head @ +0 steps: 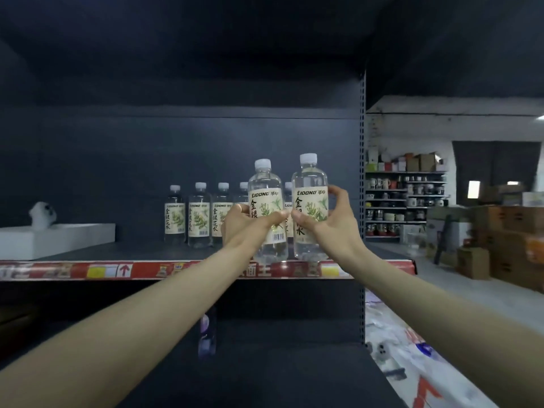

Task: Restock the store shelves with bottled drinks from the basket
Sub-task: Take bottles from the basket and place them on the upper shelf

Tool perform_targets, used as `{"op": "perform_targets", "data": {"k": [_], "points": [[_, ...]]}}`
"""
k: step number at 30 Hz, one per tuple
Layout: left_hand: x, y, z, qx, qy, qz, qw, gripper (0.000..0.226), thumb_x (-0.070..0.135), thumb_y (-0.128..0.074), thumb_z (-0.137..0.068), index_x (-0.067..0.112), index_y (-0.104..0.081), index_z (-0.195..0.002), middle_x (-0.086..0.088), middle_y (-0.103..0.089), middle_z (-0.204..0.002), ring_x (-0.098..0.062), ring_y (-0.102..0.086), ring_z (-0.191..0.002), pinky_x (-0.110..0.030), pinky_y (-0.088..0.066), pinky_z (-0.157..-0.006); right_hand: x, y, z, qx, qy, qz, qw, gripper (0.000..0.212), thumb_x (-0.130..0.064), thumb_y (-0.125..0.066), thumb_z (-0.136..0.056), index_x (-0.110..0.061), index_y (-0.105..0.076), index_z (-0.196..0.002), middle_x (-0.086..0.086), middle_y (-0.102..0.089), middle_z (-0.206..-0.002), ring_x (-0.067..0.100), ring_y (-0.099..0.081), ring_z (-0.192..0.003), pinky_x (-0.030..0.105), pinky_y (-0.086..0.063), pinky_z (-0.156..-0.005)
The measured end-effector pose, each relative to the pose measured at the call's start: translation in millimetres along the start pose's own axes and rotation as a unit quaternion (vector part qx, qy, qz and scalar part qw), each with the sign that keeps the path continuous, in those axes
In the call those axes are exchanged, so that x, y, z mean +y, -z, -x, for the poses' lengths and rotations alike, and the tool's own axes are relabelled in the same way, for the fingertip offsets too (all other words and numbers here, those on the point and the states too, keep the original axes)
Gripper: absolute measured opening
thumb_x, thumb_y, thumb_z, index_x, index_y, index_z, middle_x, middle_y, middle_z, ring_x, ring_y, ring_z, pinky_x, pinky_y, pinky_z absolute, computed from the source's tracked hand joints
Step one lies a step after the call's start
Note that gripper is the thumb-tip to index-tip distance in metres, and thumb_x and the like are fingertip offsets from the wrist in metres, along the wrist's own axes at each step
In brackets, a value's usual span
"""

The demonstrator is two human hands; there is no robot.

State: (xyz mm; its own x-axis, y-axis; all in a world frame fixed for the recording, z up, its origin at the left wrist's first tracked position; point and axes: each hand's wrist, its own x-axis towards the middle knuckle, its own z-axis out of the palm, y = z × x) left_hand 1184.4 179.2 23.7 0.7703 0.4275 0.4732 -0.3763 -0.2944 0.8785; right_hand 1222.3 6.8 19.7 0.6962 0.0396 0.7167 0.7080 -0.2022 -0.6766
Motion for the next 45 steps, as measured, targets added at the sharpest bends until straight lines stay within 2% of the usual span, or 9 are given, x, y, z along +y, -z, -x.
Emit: {"op": "perform_targets", "data": {"k": [13,23,27,30,33,36,38,40,45], "points": [[-40.0,-70.9,-57.7,0.004,0.004,-0.019,1.000,0.107,0.055,-0.094,-0.058,0.016,-0.042,-0.143,-0.006,-0.063,-0.123,-0.028,-0.064,-0.107,-0.047,-0.053,-0.100,79.9,12.8,-53.2,-0.005,-0.051,0.044,0.998,0.094,-0.043,-0.088,-0.076,-0.026,-0.027,-0.146,-0.004,-0.069,-0.112,0.020,-0.072,-0.098,0.041,-0.055,-0.097],[-54.8,-97.6,-73.0,-0.057,0.022,-0.016,0.998,0.118,0.061,-0.089,-0.064,0.013,-0.033,-0.155,-0.009,-0.051,-0.152,-0.032,-0.051,-0.138,-0.046,-0.040,-0.116,109.7,14.5,-79.4,-0.062,-0.090,0.014,0.994,0.101,-0.052,-0.087,-0.069,-0.043,-0.019,-0.143,0.003,-0.070,-0.118,0.023,-0.075,-0.097,0.047,-0.060,-0.093],[-52.9,-81.4,-69.5,-0.151,0.051,-0.083,0.984,0.127,0.069,-0.087,-0.057,0.002,-0.035,-0.152,-0.013,-0.050,-0.152,-0.035,-0.052,-0.137,-0.049,-0.044,-0.114,110.9,27.4,-77.0,-0.119,-0.129,0.082,0.981,0.106,-0.058,-0.091,-0.063,-0.022,-0.034,-0.145,0.001,-0.068,-0.122,0.022,-0.071,-0.105,0.047,-0.056,-0.100],[-58.4,-64.1,-75.2,-0.218,0.056,-0.116,0.967,0.095,0.039,-0.088,-0.073,-0.002,-0.043,-0.145,-0.015,-0.050,-0.149,-0.031,-0.053,-0.131,-0.039,-0.047,-0.105,116.4,38.3,-64.6,-0.166,-0.141,0.145,0.965,0.087,-0.068,-0.086,-0.057,-0.025,-0.060,-0.127,-0.007,-0.073,-0.119,0.019,-0.068,-0.111,0.046,-0.051,-0.106],[-57.8,-53.7,-80.5,-0.269,0.068,-0.115,0.954,0.089,0.016,-0.085,-0.071,0.000,-0.039,-0.145,-0.018,-0.047,-0.147,-0.029,-0.053,-0.129,-0.038,-0.046,-0.110,113.2,42.7,-55.7,-0.143,-0.102,0.209,0.962,0.042,-0.042,-0.074,-0.081,-0.023,-0.063,-0.117,-0.003,-0.074,-0.114,0.023,-0.067,-0.107,0.042,-0.052,-0.100],[-55.1,-53.7,-81.0,-0.282,0.065,-0.164,0.943,0.090,0.016,-0.090,-0.067,0.001,-0.043,-0.143,-0.017,-0.052,-0.141,-0.032,-0.055,-0.128,-0.046,-0.044,-0.115,110.6,38.1,-54.4,-0.142,-0.069,0.258,0.953,0.029,-0.038,-0.068,-0.087,-0.017,-0.064,-0.107,0.002,-0.074,-0.101,0.025,-0.068,-0.096,0.039,-0.057,-0.085],[-55.4,-56.5,-81.2,-0.275,0.053,-0.195,0.940,0.055,0.020,-0.089,-0.071,0.007,-0.059,-0.115,-0.012,-0.062,-0.125,-0.030,-0.061,-0.118,-0.049,-0.046,-0.111,110.8,34.1,-56.0,-0.161,-0.058,0.272,0.947,0.018,-0.038,-0.067,-0.092,-0.023,-0.060,-0.098,0.000,-0.072,-0.099,0.024,-0.066,-0.093,0.034,-0.053,-0.077],[-58.1,-59.7,-82.9,-0.269,0.027,-0.234,0.934,0.035,0.026,-0.087,-0.077,0.017,-0.056,-0.093,-0.003,-0.062,-0.106,-0.026,-0.059,-0.107,-0.048,-0.045,-0.111,111.6,32.1,-58.8,-0.172,-0.045,0.285,0.942,0.013,-0.036,-0.065,-0.096,-0.029,-0.054,-0.097,-0.004,-0.067,-0.100,0.022,-0.061,-0.094,0.029,-0.043,-0.076],[-67.9,-69.8,-88.4,-0.240,-0.020,-0.257,0.936,0.027,0.026,-0.082,-0.085,0.025,-0.055,-0.087,0.008,-0.059,-0.091,-0.021,-0.058,-0.102,-0.043,-0.045,-0.110,129.5,24.1,-75.1,-0.170,-0.068,0.287,0.940,0.028,-0.042,-0.063,-0.095,-0.021,-0.063,-0.114,0.001,-0.072,-0.109,0.024,-0.064,-0.100,0.030,-0.044,-0.082]]}}
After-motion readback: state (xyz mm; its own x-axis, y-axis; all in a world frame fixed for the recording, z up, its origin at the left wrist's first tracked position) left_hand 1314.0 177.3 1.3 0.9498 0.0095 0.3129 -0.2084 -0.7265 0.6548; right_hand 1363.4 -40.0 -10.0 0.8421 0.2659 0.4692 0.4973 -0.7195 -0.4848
